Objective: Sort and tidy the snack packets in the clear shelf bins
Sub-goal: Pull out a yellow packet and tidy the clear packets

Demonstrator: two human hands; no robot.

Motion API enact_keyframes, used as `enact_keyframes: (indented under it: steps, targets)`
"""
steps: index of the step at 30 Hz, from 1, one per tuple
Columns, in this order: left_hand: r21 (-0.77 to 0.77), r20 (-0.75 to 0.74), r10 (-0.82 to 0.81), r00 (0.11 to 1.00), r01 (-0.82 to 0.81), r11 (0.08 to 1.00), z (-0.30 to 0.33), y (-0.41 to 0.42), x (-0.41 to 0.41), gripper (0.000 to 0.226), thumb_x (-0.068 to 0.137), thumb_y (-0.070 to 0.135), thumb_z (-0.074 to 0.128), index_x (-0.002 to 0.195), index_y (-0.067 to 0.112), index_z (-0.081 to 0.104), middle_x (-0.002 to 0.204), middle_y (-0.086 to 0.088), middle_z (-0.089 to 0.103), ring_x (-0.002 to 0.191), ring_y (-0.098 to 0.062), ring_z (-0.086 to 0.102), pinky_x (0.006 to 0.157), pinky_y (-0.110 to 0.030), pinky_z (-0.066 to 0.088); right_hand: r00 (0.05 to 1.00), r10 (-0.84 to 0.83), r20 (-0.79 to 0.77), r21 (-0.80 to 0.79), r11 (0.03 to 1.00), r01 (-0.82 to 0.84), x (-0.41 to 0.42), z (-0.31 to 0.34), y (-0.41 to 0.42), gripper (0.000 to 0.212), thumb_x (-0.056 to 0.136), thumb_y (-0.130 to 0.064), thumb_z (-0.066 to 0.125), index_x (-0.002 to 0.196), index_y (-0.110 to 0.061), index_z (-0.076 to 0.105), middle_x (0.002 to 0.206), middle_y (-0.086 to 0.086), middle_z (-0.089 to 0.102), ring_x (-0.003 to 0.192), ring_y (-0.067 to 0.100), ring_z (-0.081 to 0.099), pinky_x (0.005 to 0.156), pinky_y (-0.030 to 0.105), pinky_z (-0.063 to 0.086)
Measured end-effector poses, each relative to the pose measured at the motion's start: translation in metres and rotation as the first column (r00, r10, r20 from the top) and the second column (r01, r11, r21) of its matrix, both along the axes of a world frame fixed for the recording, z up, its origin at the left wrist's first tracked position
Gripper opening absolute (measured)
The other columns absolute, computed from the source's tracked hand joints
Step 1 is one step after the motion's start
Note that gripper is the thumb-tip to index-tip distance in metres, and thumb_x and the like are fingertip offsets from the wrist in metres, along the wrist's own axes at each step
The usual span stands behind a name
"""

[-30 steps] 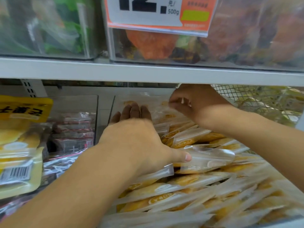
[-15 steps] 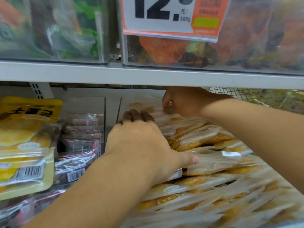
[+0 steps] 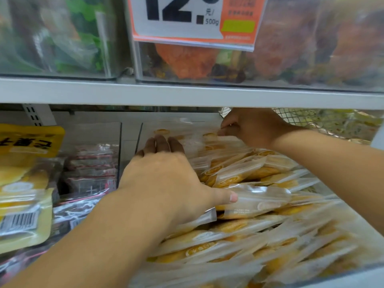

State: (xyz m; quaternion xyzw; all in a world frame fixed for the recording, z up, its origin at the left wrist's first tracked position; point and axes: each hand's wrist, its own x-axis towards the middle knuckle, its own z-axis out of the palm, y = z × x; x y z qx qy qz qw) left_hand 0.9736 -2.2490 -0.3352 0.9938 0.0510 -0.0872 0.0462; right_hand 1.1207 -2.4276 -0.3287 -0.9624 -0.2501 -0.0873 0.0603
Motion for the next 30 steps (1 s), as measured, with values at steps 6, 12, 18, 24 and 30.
enact_keyframes:
  steps: [6, 12, 18, 24, 30]
  targets:
    - [0.002, -0.019, -0.003, 1.000, 0.003, 1.000, 0.000, 0.000, 0.003, 0.145, 0.049, 0.107, 0.034, 0.160, 0.018, 0.006, 0.169, -0.001, 0.005, 0.154, -0.023, 0.011, 0.119, -0.040, 0.023, 0.996, 0.049, -0.071, 0.126, 0.991, -0.040, -0.007, 0.000, 0.004, 0.013, 0.097, -0.043, 0.058, 0.095, -0.032, 0.064, 0.085, -0.014, 0.063, 0.082, 0.009, 0.062, 0.082, 0.029, 0.047]
    - [-0.015, -0.039, -0.102, 0.994, 0.102, 0.995, -0.006, 0.003, 0.005, 0.129, 0.059, 0.104, 0.025, 0.149, 0.034, -0.034, 0.155, 0.012, -0.041, 0.147, -0.014, -0.032, 0.124, -0.042, -0.008, 0.956, 0.210, -0.206, 0.169, 0.970, -0.176, -0.029, 0.003, 0.021, 0.031, 0.088, -0.039, 0.072, 0.108, -0.023, 0.056, 0.095, -0.005, 0.067, 0.088, 0.010, 0.065, 0.079, 0.027, 0.053]
    - [-0.009, -0.072, -0.088, 0.994, 0.088, 0.996, -0.005, 0.001, 0.007, 0.130, 0.060, 0.103, 0.026, 0.150, 0.030, -0.034, 0.156, 0.011, -0.040, 0.149, -0.014, -0.027, 0.124, -0.039, -0.007, 0.981, 0.145, -0.128, -0.133, 0.978, -0.162, -0.018, 0.012, 0.019, 0.031, 0.093, -0.018, 0.064, 0.064, -0.013, 0.053, 0.066, -0.006, 0.052, 0.065, 0.014, 0.053, 0.064, 0.028, 0.041]
    - [-0.015, -0.083, -0.072, 0.994, 0.071, 0.997, -0.003, 0.001, 0.006, 0.135, 0.058, 0.104, 0.027, 0.151, 0.027, -0.032, 0.158, 0.008, -0.038, 0.150, -0.015, -0.026, 0.125, -0.039, -0.006, 0.989, 0.005, -0.149, -0.148, 0.989, -0.028, -0.024, 0.014, 0.014, 0.016, 0.098, -0.029, 0.058, 0.085, -0.029, 0.067, 0.084, -0.013, 0.061, 0.081, 0.014, 0.059, 0.065, 0.023, 0.036]
    - [-0.017, -0.078, -0.072, 0.994, 0.071, 0.997, -0.005, 0.002, 0.007, 0.137, 0.056, 0.105, 0.028, 0.152, 0.027, -0.031, 0.158, 0.007, -0.037, 0.150, -0.015, -0.025, 0.125, -0.042, -0.004, 0.995, 0.089, 0.053, -0.134, 0.988, -0.081, -0.067, 0.022, 0.011, 0.030, 0.091, -0.056, 0.061, 0.111, -0.035, 0.063, 0.106, -0.010, 0.058, 0.096, 0.017, 0.056, 0.080, 0.030, 0.047]
